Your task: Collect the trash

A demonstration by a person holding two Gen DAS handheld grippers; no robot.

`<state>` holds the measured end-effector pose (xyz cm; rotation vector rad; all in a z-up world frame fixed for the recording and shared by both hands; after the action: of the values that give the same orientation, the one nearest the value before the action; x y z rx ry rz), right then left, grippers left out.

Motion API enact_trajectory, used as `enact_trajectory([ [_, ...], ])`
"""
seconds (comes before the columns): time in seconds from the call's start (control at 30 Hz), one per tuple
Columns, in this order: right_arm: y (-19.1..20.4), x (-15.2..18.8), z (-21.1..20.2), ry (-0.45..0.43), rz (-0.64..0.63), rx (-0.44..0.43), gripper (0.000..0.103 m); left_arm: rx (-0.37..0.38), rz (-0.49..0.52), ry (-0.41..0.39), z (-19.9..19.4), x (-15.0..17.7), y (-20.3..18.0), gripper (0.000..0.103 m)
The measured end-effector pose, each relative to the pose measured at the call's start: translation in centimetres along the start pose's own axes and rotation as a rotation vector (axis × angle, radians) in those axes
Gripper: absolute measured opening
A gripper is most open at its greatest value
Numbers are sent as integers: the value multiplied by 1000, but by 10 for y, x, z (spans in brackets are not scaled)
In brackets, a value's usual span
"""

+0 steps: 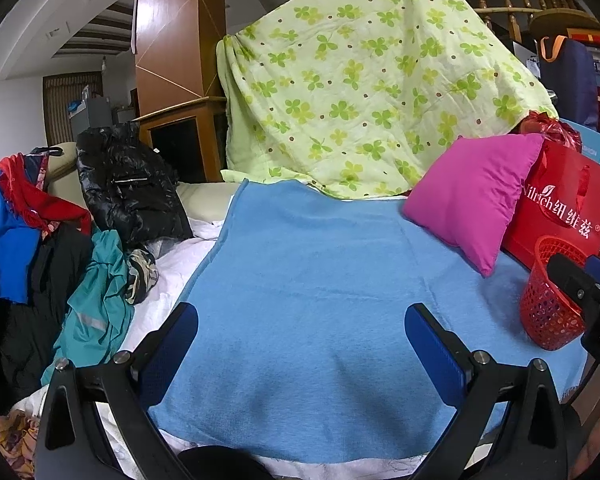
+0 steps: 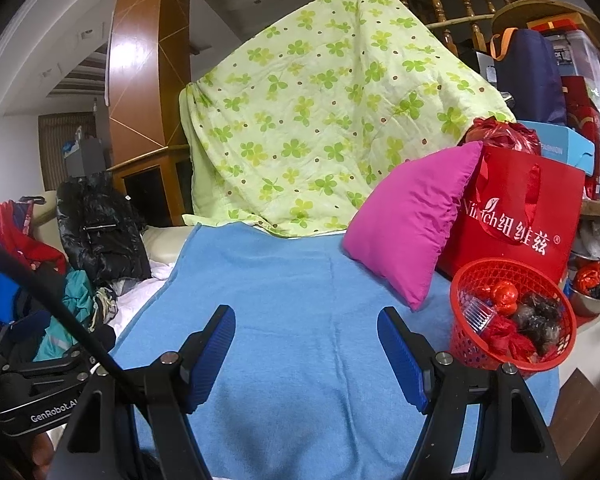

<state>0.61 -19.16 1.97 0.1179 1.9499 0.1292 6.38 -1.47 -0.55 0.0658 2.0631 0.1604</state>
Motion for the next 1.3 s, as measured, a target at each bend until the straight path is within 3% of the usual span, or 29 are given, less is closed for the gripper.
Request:
enact_trajectory([
  [0.9,-6,-8,45,30,-20,2,77,-19,-17,49,36,0,2,103],
  [1.3,-36,0,85,59,-6,37,77,-10,-20,91,69,9,-5,103],
])
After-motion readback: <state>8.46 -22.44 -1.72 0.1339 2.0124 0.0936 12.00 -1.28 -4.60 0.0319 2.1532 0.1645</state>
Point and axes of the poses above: each gripper's, at about its wrist camera, not at the fingertips, and z roughly the way its jaws point, y to its left, x to its underside, the point moved 10 cm from there along z, roughly the way its jaws point, and after that the axes turned 10 degrees about -x, right-handed, at the moved point
